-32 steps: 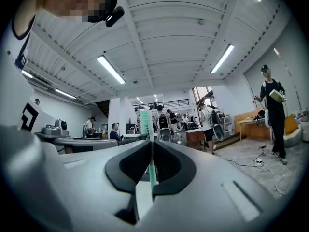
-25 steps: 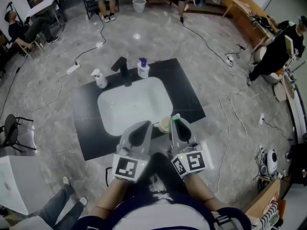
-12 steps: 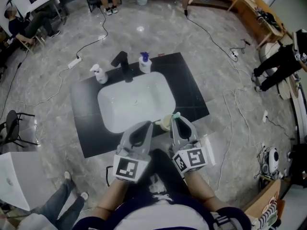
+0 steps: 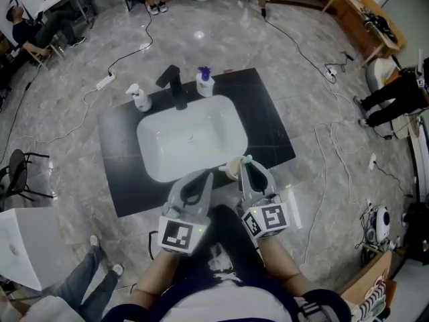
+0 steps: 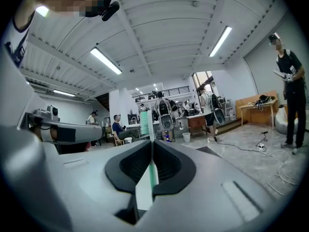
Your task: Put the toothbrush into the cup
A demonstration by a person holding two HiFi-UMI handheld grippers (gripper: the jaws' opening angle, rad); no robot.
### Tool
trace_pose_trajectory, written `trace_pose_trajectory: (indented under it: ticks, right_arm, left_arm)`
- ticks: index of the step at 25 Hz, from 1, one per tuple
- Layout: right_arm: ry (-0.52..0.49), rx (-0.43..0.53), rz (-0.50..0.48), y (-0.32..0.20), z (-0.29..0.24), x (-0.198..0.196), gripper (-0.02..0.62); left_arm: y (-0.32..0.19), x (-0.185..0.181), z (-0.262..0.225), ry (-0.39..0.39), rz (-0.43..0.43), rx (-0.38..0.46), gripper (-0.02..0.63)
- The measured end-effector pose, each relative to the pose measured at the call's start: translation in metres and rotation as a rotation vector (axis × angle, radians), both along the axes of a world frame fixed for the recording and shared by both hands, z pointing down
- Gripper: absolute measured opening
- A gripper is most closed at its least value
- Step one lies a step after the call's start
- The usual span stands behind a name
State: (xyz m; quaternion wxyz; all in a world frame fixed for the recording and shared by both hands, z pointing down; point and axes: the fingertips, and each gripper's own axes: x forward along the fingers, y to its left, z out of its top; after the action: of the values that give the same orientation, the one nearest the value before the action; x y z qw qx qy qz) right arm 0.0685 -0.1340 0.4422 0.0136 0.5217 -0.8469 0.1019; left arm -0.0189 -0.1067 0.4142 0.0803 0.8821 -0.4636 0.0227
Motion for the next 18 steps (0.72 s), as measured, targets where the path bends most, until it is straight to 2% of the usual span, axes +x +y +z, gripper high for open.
trace_pose_trajectory:
  ticks: [18]
  right_arm:
    - [-0.001, 0.016, -0.017, 0.000, 0.027, 0.002, 0.015]
  left_arm:
    - [0.003, 0.000, 0.015, -0.015, -0.003, -0.031, -0.002]
